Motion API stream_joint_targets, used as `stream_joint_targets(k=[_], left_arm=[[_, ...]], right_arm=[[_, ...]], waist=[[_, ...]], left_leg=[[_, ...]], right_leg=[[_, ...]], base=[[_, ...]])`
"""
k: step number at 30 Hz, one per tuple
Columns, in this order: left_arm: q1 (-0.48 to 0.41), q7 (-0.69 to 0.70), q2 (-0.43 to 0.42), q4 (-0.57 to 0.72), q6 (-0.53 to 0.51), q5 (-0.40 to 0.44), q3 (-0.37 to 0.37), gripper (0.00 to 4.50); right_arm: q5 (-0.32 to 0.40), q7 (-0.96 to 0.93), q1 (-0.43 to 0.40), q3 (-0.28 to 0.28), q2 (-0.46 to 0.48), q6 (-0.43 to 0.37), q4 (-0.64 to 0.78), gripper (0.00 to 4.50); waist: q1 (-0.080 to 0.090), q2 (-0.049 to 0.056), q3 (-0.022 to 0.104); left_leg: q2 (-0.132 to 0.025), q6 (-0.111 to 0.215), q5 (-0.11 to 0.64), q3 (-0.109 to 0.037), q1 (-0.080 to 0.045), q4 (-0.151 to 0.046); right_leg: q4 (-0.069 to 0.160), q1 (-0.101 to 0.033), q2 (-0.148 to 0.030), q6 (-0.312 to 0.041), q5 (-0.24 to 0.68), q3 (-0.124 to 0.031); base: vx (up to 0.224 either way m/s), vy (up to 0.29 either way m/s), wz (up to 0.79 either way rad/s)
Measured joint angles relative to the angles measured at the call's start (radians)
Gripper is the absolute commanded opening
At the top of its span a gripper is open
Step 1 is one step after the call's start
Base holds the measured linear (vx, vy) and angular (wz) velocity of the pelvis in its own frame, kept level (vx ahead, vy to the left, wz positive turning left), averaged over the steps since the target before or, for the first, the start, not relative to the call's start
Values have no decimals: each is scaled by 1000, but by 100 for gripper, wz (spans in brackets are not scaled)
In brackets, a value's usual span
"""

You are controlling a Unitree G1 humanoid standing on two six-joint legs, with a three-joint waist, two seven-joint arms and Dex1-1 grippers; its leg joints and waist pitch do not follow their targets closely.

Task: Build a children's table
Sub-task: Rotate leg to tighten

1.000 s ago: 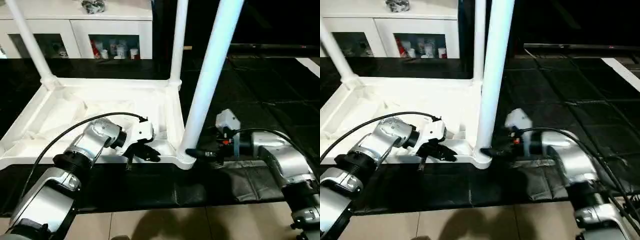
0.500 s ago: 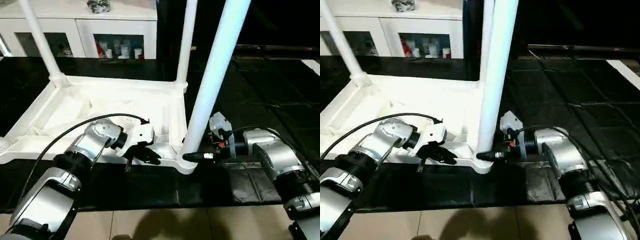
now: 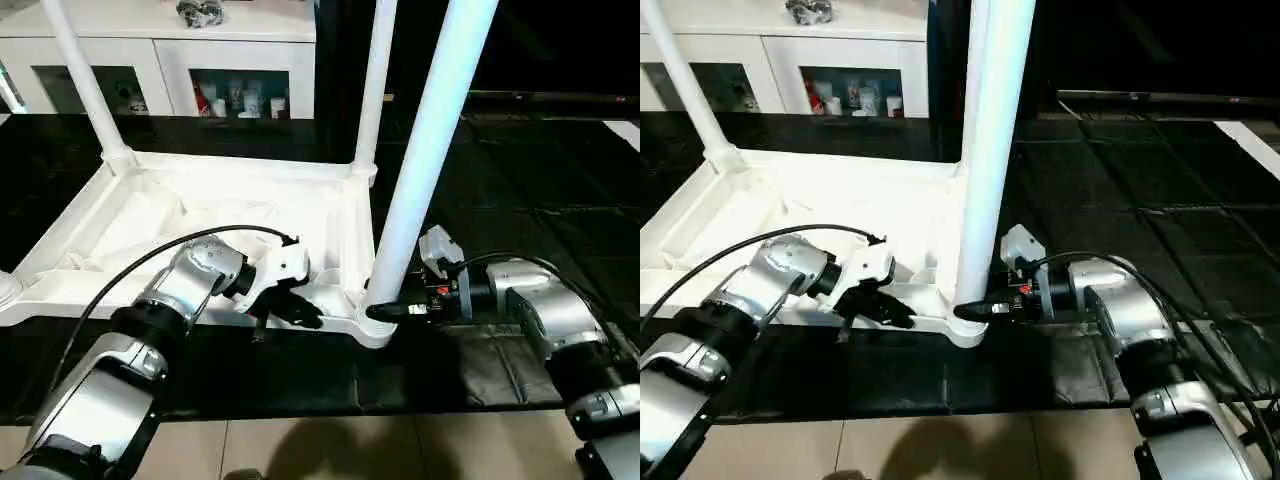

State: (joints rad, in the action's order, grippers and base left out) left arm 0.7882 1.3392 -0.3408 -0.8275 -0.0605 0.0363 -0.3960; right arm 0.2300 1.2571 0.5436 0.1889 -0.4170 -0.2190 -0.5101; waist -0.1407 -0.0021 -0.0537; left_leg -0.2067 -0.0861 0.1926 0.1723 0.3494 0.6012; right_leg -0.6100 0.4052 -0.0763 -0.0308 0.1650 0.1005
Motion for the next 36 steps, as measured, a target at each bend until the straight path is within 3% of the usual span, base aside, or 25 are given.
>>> stream_joint_targets(k=[3,6,9,14,15,16,26,32,36], left_arm=[[10,-81,27,-26,-46,3,30,0],[48,-245,83,-85,-105,20,71,0],[58,-347,137,-100,-137,19,99,0],[80,-445,169,-120,-152,35,107,0],[81,-448,169,-120,-151,36,107,0],[81,-445,169,-120,-150,37,107,0],[57,-365,128,-93,-97,48,101,0],[36,-259,83,-80,-22,46,84,0],[16,-157,43,-54,45,46,63,0]], right_arm=[[-25,-130,-1,-30,39,-38,8,199],[-65,-408,29,-102,148,-103,-18,199],[-85,-559,60,-132,188,-126,-44,198],[-134,-720,117,-142,246,-112,-107,198],[-140,-723,116,-142,249,-103,-108,198],[-142,-722,116,-142,249,-101,-108,251],[-154,-657,74,-124,253,-69,-76,338],[-135,-507,23,-84,197,-49,-14,391],[-101,-342,-22,-62,118,-7,34,421]], waist=[[7,0,0],[37,1,1],[53,1,1],[57,2,1],[56,2,1],[56,2,1],[57,1,1],[48,1,0],[33,1,0]], left_leg=[[0,0,0,0,-1,0],[0,-1,-1,0,-1,0],[1,-1,0,0,-1,-2],[0,-2,-1,0,0,-8],[0,-1,-1,0,0,-8],[1,-1,0,0,0,-8],[0,-1,0,1,0,-10],[1,-1,0,1,1,-10],[1,-1,0,1,0,-10]], right_leg=[[0,-1,0,1,0,0],[1,-1,0,1,0,0],[2,-1,0,1,0,0],[2,2,1,-1,0,0],[2,2,1,-1,0,0],[2,2,1,-2,0,0],[3,3,1,-3,0,0],[3,3,1,-3,0,0],[4,3,1,-3,0,0]], base=[[0,0,0],[0,0,0],[0,0,0],[0,0,0],[0,0,0],[0,0,0],[0,0,0],[0,0,0],[0,0,0]])
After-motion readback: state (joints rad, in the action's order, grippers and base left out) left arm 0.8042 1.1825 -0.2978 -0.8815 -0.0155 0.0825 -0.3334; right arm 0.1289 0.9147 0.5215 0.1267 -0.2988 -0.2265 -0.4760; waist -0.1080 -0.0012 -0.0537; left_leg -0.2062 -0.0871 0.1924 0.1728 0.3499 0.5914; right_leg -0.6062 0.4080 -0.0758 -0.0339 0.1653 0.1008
